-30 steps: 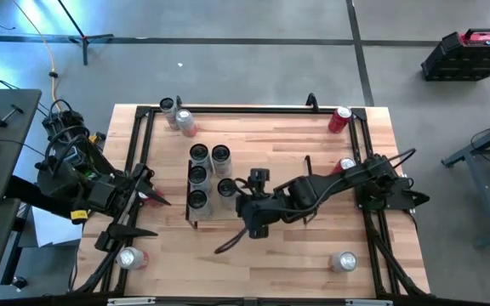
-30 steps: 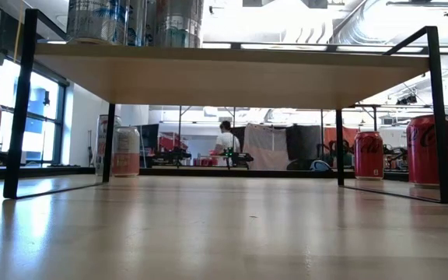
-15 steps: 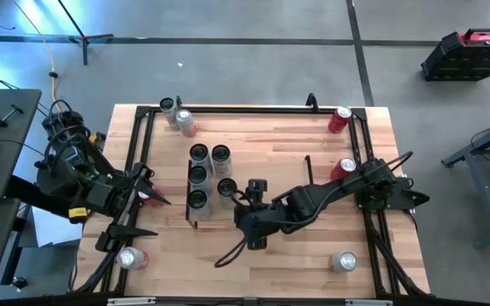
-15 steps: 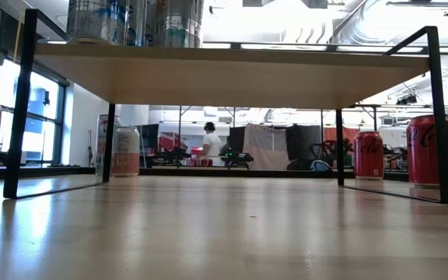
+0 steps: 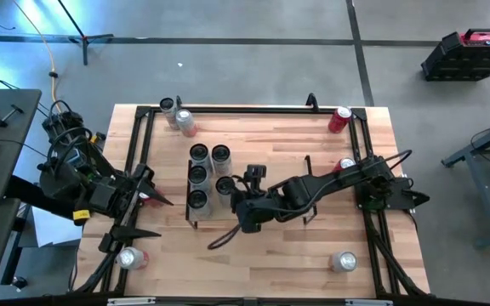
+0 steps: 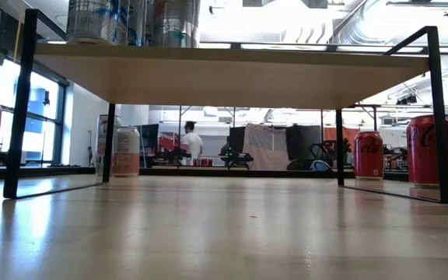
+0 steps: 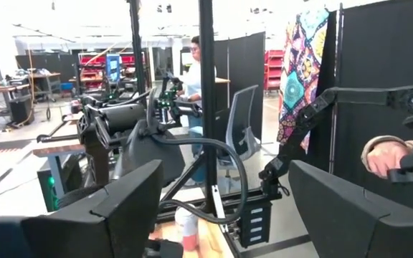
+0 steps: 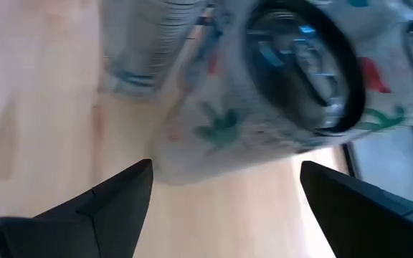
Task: Place canned beverage on shelf
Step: Adjust the white pink soda cans on the shelf
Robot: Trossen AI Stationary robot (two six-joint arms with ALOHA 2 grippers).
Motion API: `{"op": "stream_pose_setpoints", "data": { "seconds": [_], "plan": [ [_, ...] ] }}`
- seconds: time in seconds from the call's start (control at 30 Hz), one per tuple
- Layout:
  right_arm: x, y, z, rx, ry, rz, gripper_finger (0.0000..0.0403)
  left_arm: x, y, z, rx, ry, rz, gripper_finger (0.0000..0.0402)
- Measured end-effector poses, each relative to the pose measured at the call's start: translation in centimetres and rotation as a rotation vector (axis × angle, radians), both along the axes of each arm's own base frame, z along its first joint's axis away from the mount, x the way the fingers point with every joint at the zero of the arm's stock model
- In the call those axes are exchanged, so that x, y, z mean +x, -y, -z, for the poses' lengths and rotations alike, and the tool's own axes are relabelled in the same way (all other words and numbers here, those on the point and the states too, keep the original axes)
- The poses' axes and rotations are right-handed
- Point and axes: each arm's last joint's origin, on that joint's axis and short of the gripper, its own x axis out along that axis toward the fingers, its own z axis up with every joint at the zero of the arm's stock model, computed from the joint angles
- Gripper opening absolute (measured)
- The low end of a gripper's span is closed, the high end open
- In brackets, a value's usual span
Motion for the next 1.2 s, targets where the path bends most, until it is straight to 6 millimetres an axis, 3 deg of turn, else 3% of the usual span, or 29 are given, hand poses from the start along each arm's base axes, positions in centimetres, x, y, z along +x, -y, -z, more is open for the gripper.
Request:
{"op": "stream_pose_setpoints", "data": {
  "seconds": [0.47, 1.0, 1.2],
  "plan": [
    [-0.5, -2.5, 0.4, 0.171, 0.019, 0.004, 0.0339, 0.0, 0.0, 0.0, 0.015, 0.005, -0.002, 0.0291],
    [0.7, 0.2, 0.2, 0.079, 0.038, 0.036, 0.0339, 0.0, 0.0, -0.1, -0.002, 0.006, 0.0, 0.0291],
    [0.5, 0.2, 0.2, 0.107, 0.056, 0.092, 0.0339, 0.0, 0.0, 0.0, 0.0, 0.005, 0.0, 0.0291]
  ]
}}
